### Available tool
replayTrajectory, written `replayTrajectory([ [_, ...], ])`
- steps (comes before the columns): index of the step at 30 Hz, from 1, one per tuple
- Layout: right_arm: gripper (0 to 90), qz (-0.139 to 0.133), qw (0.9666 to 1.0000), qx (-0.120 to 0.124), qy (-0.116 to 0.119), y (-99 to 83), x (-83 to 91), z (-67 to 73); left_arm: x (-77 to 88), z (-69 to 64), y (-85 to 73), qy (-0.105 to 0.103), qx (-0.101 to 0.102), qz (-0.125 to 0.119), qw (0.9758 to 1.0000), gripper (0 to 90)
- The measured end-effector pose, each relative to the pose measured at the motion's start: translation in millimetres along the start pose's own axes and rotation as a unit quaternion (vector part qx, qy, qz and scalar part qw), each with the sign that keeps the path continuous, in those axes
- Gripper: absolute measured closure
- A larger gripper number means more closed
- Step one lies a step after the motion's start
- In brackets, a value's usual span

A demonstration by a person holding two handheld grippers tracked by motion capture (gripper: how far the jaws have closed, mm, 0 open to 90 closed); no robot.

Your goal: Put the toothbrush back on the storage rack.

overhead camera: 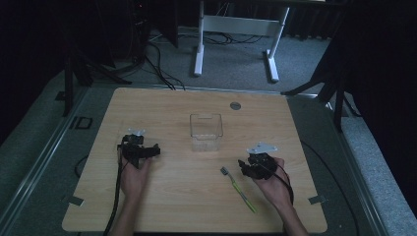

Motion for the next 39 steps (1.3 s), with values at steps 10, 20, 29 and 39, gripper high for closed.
replayTrajectory([
  [10, 47.7, 0.007, 0.9997, -0.006, 0.022, 3.7, 6.1, 10.3, 0.0, 0.0, 0.0, 0.0, 0.0, 0.0, 1.0, 1.4],
  [20, 51.1, 0.042, 0.9982, 0.014, 0.039, 3.9, 10.0, 20.4, 0.0, 0.0, 0.0, 0.0, 0.0, 0.0, 1.0, 1.4],
  [29, 52.3, 0.056, 0.9971, 0.014, 0.05, 6.3, 14.9, 23.8, 0.0, 0.0, 0.0, 0.0, 0.0, 0.0, 1.0, 1.4],
  [39, 53.9, 0.073, 0.995, 0.011, 0.067, 6.8, 16.7, 27.0, 0.0, 0.0, 0.0, 0.0, 0.0, 0.0, 1.0, 1.4],
])
Point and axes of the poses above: each handheld gripper's, and its own axes: x roughly backward along the jaws, y roughly out of its top, z roughly to its left, the point moved 6 cm from there along -x, roughly forward along the jaws
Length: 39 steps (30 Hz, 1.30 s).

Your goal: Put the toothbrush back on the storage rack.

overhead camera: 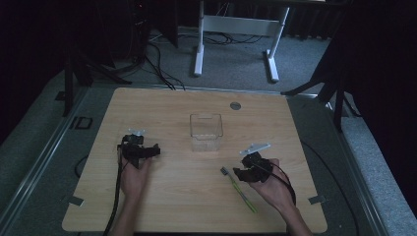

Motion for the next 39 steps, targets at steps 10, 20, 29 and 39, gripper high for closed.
replayTrajectory([
  [10, 56.6, 0.02, 0.9997, 0.004, 0.013, 0.1, 0.1, 5.1, 0.0, 0.0, 0.0, 0.0, 0.0, 0.0, 1.0, 1.4],
  [20, 60.8, 0.044, 0.9989, 0.01, 0.013, -3.3, -3.6, 10.2, -0.1, 0.0, 0.0, 0.0, 0.0, 0.0, 1.0, 1.4],
  [29, 62.4, 0.065, 0.9977, 0.017, 0.012, -6.9, -8.1, 14.1, 0.0, 0.0, 0.0, 0.0, 0.0, 0.0, 1.0, 1.4],
  [39, 62.5, 0.078, 0.9967, 0.012, 0.018, -9.0, -13.9, 16.1, 0.0, 0.0, 0.0, 0.0, 0.0, 0.0, 1.0, 1.4],
])
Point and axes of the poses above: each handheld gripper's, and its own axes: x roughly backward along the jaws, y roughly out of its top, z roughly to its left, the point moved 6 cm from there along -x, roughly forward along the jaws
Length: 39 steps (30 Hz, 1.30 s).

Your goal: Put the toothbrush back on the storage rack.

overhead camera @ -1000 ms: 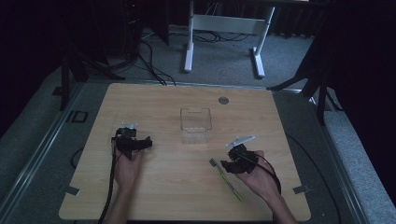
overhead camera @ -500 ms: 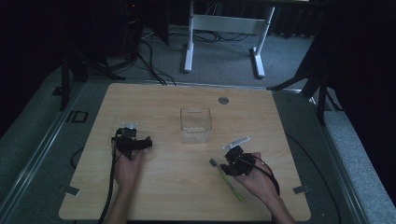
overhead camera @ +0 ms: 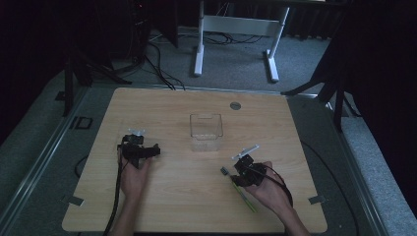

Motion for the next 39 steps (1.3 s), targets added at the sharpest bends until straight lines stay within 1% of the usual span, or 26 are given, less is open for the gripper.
replayTrajectory([
  [4, 62.5, 0.004, 1.0, 0.002, 0.0, -0.3, -1.0, 1.0, 0.0, 0.0, 0.0, 0.0, 0.0, 0.0, 1.0, 1.4],
  [9, 62.8, 0.017, 0.9998, 0.003, -0.001, -1.7, -3.1, 2.8, 0.0, 0.0, 0.0, 0.0, 0.0, 0.0, 1.0, 1.4],
  [20, 62.6, 0.031, 0.9995, 0.005, 0.0, -2.5, -7.0, 5.1, 0.0, 0.0, 0.0, 0.0, 0.0, 0.0, 1.0, 1.4],
  [29, 63.4, 0.054, 0.9985, 0.005, -0.003, -5.9, -10.3, 7.3, 0.0, 0.0, 0.0, 0.0, 0.0, 0.0, 1.0, 1.4],
  [39, 66.2, 0.069, 0.9976, 0.005, -0.005, -9.1, -17.3, 8.1, 0.0, 0.0, 0.0, 0.0, 0.0, 0.0, 1.0, 1.4],
])
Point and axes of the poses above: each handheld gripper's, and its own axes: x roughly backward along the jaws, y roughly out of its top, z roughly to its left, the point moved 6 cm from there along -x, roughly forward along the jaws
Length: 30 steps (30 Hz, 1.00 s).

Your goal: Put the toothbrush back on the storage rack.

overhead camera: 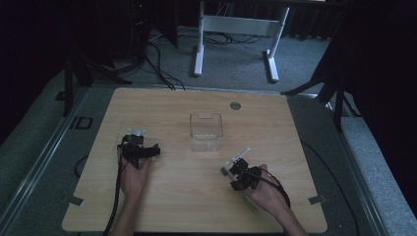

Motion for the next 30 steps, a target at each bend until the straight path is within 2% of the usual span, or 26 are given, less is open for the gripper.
replayTrajectory([
  [21, 68.2, 0.026, 0.9996, 0.0, -0.002, -4.9, -10.2, -0.3, 0.0, 0.0, 0.0, 0.0, 0.0, 0.0, 1.0, 1.4],
  [30, 71.9, 0.04, 0.9992, 0.0, -0.004, -6.7, -14.3, -0.7, 0.0, 0.0, 0.0, 0.0, 0.0, 0.0, 1.0, 1.4],
])
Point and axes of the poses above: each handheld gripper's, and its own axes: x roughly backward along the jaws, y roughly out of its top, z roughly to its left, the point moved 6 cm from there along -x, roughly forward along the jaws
